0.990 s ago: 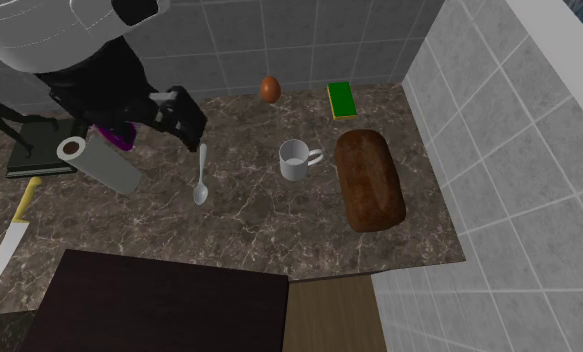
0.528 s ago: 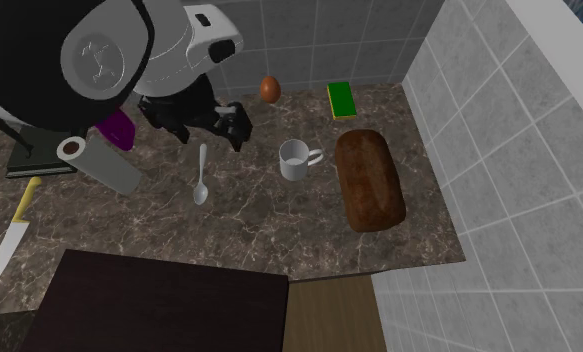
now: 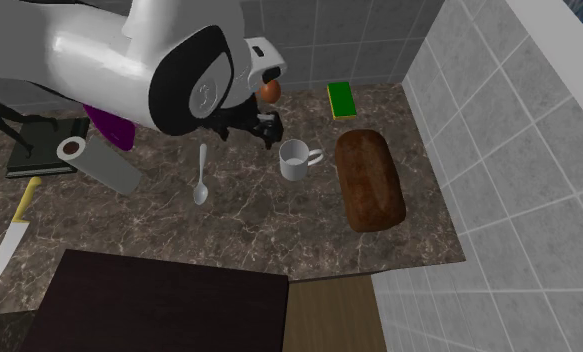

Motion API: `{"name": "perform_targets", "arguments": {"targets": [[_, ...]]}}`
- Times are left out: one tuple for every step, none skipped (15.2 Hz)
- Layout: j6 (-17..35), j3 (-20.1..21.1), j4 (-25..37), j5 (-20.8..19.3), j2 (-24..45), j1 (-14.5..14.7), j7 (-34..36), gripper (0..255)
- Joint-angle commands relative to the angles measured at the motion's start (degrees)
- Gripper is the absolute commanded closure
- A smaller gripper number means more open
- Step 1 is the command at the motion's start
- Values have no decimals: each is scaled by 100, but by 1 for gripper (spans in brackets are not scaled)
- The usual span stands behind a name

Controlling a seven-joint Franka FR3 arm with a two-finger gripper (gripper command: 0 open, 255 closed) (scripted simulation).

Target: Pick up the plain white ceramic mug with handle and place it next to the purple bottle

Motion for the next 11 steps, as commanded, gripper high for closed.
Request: {"name": "perform_targets", "arguments": {"targets": [[288,-17,229,192,501,-53,-152,0],[390,-11,364,290,734,-90,-227,0],[484,2,506,387,966,-134,-301,0],[570,21,655,482,1197,-183,-373,0],[647,46,811,573,1426,-238,-440,0],[716,76,974,658,1653,-298,-503,0],[778,109,1144,736,1879,-361,-561,0],[832,141,1321,810,2105,-423,-613,0],[878,177,1505,875,2328,-489,-660,0],[887,186,1544,885,2375,-505,-667,0],[940,204,1563,904,2447,-518,-681,0]]}}
